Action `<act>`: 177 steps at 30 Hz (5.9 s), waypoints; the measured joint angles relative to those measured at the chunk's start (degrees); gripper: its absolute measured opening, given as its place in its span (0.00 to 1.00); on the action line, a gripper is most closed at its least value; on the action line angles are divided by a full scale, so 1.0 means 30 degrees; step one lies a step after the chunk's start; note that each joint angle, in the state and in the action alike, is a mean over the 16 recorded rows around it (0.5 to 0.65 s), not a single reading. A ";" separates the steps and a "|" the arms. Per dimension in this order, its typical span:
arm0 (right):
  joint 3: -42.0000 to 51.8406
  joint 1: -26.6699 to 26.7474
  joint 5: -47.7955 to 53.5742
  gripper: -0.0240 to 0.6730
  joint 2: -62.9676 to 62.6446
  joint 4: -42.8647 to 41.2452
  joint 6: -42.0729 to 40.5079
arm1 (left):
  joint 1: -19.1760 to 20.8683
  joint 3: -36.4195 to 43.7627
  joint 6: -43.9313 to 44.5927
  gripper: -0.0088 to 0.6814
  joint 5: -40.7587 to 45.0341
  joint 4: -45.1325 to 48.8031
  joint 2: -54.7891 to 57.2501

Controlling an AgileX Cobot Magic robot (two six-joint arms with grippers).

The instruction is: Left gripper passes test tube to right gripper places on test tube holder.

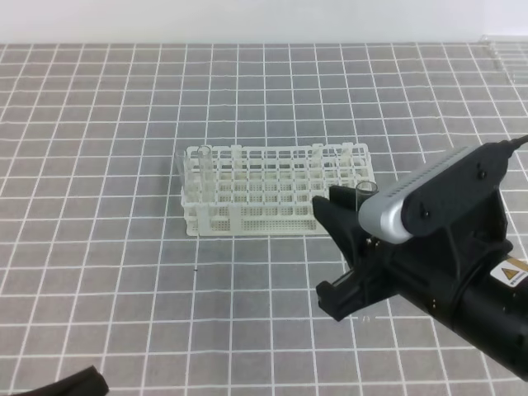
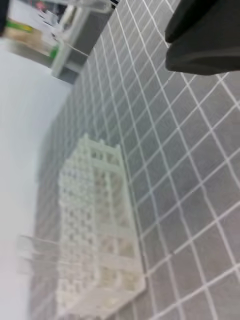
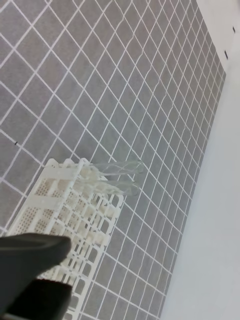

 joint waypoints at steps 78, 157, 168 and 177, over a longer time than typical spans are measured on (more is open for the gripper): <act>-1.0246 -0.4179 -0.7049 0.16 1.5347 -1.8305 1.6625 | 0.0000 0.0257 -0.0219 0.01 0.2374 0.0222 0.0000; -1.0657 -0.4448 -0.8173 0.16 1.6951 -1.9325 1.8475 | -0.0003 0.0213 -0.0220 0.01 0.2431 0.0214 0.0003; -1.0657 -0.4448 -0.8557 0.16 1.7273 -1.9357 1.9035 | 0.0000 0.0257 -0.0219 0.01 0.2374 0.0222 0.0021; -1.0657 -0.4448 -0.8604 0.16 1.7306 -1.9372 1.9076 | 0.0002 0.0272 -0.0219 0.01 0.2336 0.0225 0.0030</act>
